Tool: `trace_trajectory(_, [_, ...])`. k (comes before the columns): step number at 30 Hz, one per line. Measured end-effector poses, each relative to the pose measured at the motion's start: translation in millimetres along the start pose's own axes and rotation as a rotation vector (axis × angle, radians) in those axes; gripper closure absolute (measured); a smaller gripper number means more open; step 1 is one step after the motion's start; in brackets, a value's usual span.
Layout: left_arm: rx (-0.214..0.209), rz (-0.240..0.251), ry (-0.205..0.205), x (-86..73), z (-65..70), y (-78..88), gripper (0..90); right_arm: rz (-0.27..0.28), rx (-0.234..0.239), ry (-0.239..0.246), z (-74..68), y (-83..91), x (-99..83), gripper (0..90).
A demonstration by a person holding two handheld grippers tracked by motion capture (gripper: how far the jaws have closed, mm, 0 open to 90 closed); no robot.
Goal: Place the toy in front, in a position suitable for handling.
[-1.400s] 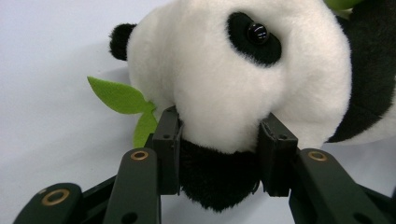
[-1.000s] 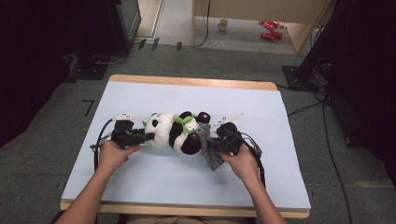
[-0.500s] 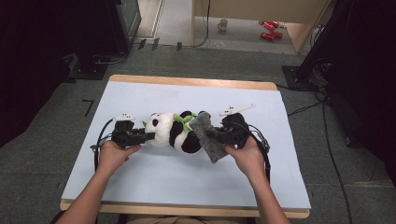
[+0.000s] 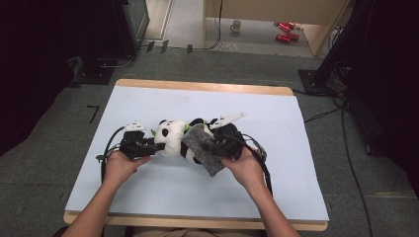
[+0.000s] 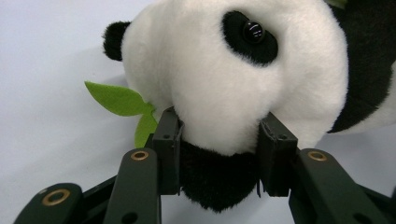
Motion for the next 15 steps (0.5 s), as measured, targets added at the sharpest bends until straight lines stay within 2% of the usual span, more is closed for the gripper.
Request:
trace_trajectory(2, [-0.003,-0.003,0.003,-0.3,-0.3,-0.2,58.3,-0.004,-0.018,0.002,2.9,-0.3,-4.3,80.5])
trace_trajectory(9, [-0.024,-0.004,0.017,-0.7,-2.6,-0.8,58.2,-0.017,-0.014,-0.074,19.9,3.2,-27.6,80.7])
trace_trajectory(12, [-0.031,-0.004,0.021,-1.1,-3.3,-1.0,58.2,-0.013,-0.001,-0.086,20.8,1.8,-31.6,80.7])
trace_trajectory(13, [-0.036,-0.004,0.026,-1.1,-3.7,-0.9,58.1,-0.013,-0.018,-0.083,21.5,1.3,-32.3,80.8])
trace_trajectory(15, [-0.045,-0.003,0.045,-0.5,-5.3,-0.8,58.0,-0.035,-0.096,-0.068,25.4,-0.9,-34.1,81.2])
Point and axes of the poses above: each handheld gripper's, and its own axes: y roughly backward along the jaws, x roughly out of its top, z roughly to its right, the point moved 8 cm from there along -y, roughly forward along the jaws, and after that the axes turned 8 degrees about -z, right-handed, at the moved point
